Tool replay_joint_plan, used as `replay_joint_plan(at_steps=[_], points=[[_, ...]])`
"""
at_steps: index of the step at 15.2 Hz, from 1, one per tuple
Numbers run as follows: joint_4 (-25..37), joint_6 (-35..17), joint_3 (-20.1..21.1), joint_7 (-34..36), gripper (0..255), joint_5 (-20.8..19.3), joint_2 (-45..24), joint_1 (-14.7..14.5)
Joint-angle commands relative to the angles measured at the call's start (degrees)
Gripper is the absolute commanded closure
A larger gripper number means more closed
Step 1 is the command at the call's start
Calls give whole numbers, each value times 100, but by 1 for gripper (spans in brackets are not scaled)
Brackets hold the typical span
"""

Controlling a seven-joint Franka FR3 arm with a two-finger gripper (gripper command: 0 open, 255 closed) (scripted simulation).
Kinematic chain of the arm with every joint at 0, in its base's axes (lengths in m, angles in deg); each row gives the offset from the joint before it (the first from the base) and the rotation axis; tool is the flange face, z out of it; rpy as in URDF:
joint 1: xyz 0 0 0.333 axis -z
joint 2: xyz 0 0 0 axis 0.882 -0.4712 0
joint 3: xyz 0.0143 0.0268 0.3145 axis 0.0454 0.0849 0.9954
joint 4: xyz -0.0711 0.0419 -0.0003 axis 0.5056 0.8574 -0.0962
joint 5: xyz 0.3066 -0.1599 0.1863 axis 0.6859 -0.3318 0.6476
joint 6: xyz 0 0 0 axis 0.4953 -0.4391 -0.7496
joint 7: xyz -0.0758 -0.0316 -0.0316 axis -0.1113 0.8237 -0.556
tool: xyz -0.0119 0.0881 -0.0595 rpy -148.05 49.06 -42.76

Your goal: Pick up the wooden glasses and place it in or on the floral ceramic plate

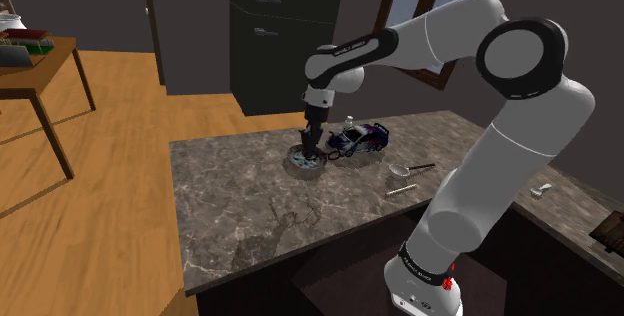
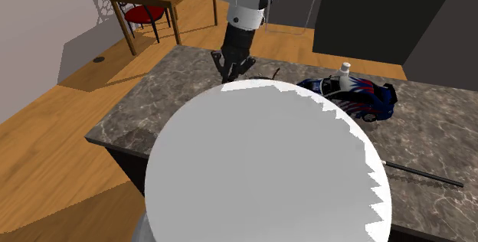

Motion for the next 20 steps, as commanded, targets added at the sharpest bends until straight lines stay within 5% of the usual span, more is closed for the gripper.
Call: replay_joint_plan(at_steps=[1,5,20], points=[[538,128,-80,-135,255,18,-453,57],[1528,447,-180,-323,255,71,-1192,181],[1125,-545,-122,-668,255,332,-1840,194]])
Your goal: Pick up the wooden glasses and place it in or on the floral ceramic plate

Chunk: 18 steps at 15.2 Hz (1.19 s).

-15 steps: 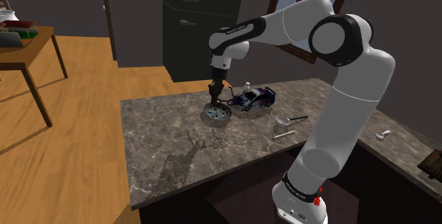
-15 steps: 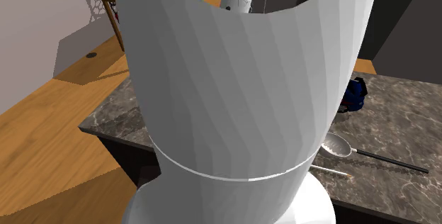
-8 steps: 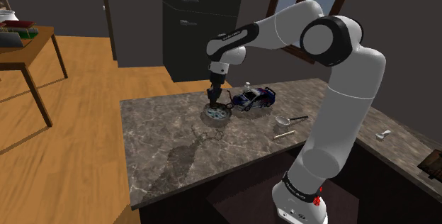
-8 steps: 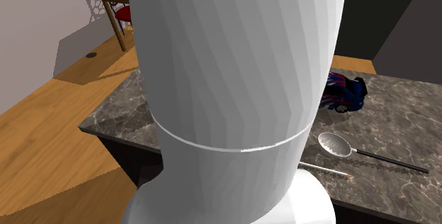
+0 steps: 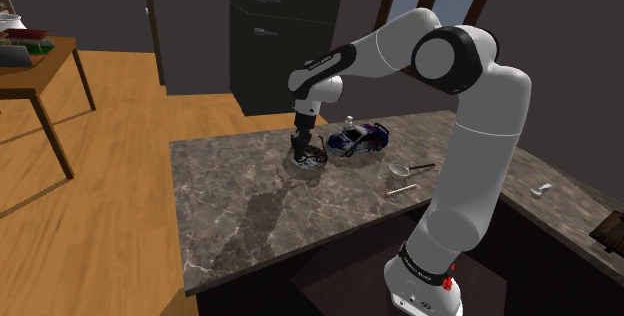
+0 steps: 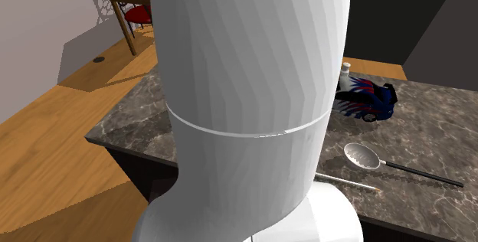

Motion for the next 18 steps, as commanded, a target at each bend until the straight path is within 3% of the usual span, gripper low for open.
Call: replay_joint_plan(at_steps=[1,8,9,14,18], points=[[-26,-78,6,-30,255,23,-54,2],[-25,-77,6,-29,255,24,-55,2],[-25,-77,6,-29,0,24,-55,2],[-25,-77,6,-29,0,24,-55,2],[445,605,-83,71,0,-144,161,76]])
